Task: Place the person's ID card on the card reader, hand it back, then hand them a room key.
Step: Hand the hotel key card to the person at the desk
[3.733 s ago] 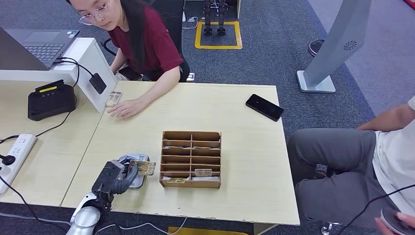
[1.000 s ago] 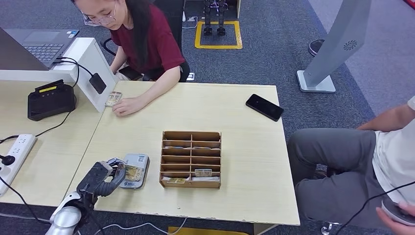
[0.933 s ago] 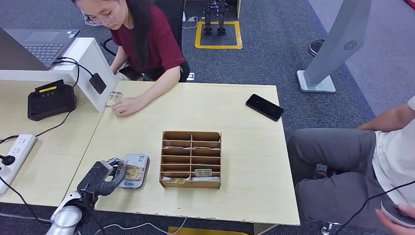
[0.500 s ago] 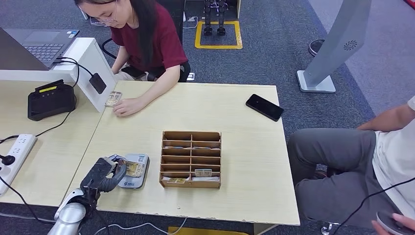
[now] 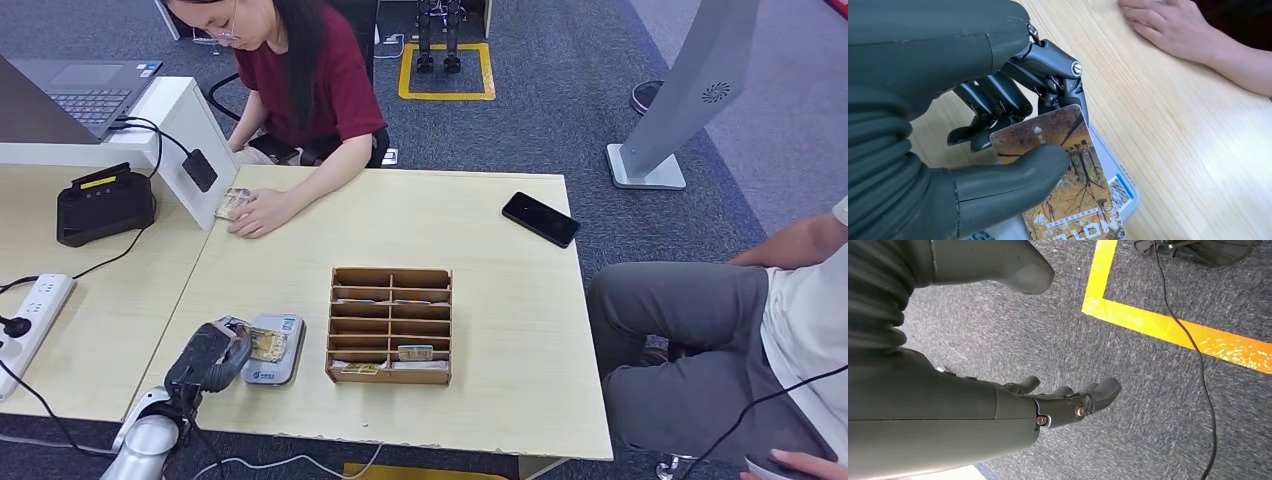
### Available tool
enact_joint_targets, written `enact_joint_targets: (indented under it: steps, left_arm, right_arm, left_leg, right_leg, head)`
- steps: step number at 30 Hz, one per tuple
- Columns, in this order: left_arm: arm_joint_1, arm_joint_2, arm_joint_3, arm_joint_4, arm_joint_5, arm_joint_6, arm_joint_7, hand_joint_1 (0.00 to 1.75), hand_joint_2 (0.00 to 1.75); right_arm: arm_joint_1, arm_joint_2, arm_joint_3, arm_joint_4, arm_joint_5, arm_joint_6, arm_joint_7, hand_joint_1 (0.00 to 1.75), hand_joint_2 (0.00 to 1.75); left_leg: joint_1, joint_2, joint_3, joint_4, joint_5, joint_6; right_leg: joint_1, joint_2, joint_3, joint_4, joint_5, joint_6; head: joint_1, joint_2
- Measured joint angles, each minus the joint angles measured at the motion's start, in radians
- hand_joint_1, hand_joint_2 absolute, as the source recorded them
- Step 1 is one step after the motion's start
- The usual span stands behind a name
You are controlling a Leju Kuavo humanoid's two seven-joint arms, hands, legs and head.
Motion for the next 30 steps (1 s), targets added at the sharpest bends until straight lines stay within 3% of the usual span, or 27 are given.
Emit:
enact_joint_targets:
  steps: [7,18,26,30]
  left_arm:
    - [-0.018,-0.015,0.003,0.056,-0.287,0.195,0.028,1.75,1.75]
    - [-0.036,-0.039,0.003,0.118,-0.447,0.287,0.02,1.75,1.75]
    - [-0.035,-0.065,0.003,0.122,-0.463,0.285,0.003,1.75,1.75]
    - [-0.029,-0.078,0.003,0.11,-0.337,0.217,-0.051,1.75,1.75]
  right_arm:
    - [0.0,0.003,-0.002,0.0,0.014,-0.005,-0.005,0.0,1.75]
    - [-0.001,0.004,-0.009,-0.001,0.032,-0.012,-0.019,0.0,1.75]
    - [-0.001,0.004,-0.017,-0.001,0.033,-0.015,-0.019,0.0,1.75]
    - [-0.001,0.005,-0.025,-0.001,0.037,-0.018,-0.018,0.0,1.75]
  left_leg:
    - [0.0,0.0,0.0,0.0,0.0,0.0]
    - [0.0,0.0,0.003,0.0,0.0,0.0]
    - [0.0,-0.001,0.004,0.0,0.0,0.0]
    - [0.0,-0.002,0.005,0.0,0.0,0.0]
  right_leg:
    - [0.0,0.0,0.001,0.0,0.0,0.0]
    - [0.0,-0.001,0.004,0.0,0.0,0.0]
    - [0.0,-0.002,0.005,0.0,0.0,0.0]
    - [0.0,-0.003,0.006,0.0,0.0,0.0]
  head:
    - [0.0,0.0]
    - [0.0,0.0]
    - [0.0,0.0]
    - [0.0,0.0]
